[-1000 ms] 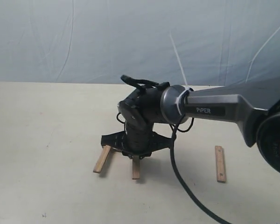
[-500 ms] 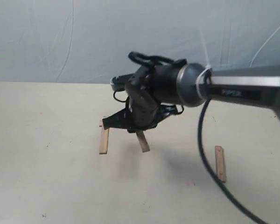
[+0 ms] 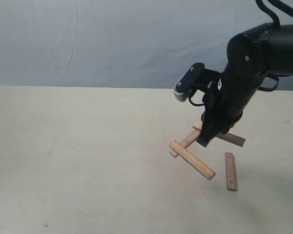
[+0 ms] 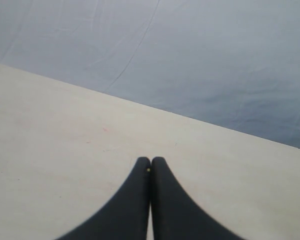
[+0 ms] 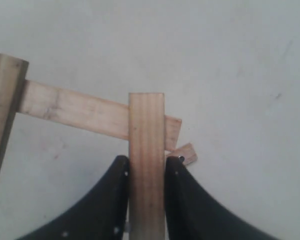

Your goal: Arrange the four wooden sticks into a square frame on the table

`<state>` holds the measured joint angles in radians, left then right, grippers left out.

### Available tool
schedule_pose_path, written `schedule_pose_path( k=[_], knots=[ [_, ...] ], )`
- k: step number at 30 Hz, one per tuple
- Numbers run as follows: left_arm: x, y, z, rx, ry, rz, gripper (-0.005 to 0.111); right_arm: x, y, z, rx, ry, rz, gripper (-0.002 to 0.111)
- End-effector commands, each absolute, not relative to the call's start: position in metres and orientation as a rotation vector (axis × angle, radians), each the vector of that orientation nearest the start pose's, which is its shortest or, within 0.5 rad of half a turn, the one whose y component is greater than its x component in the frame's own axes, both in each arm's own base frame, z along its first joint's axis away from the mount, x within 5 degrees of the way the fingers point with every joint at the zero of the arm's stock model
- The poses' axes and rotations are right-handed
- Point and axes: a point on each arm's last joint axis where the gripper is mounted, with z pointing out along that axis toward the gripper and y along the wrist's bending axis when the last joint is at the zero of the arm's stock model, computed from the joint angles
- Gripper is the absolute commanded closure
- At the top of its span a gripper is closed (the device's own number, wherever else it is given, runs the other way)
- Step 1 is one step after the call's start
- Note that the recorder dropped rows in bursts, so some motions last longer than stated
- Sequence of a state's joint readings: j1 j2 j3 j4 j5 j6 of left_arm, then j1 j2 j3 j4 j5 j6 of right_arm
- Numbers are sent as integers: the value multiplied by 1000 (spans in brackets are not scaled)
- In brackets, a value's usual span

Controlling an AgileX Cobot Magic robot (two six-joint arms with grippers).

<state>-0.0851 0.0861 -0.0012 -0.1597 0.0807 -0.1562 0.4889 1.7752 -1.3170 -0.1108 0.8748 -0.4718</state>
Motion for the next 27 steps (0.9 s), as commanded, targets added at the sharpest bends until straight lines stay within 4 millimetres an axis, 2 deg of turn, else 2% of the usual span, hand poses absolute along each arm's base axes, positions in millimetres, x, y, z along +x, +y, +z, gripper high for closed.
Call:
schedule_pose_path(
  k=[1, 6, 12, 19, 24, 27],
  knots=[
    [63, -7, 201, -182, 1647, -316, 107, 333, 147, 221, -1590, 2343, 16, 109],
    [63, -7, 201, -182, 1647, -316, 107, 348, 131, 202, -1724, 2227, 141, 109],
    [63, -7, 201, -182, 1647, -316, 107, 364, 120, 166, -1865, 2153, 116, 109],
    [63, -6, 201, -182, 1646, -315, 107, 372, 120, 134, -2032, 2014, 87, 109],
    [63, -6, 201, -182, 1646, -315, 107, 379, 123, 123, -2074, 2015, 124, 109],
    [63, -6, 201, -182, 1646, -315, 107, 384, 126, 124, -2085, 2019, 161, 109]
  ],
)
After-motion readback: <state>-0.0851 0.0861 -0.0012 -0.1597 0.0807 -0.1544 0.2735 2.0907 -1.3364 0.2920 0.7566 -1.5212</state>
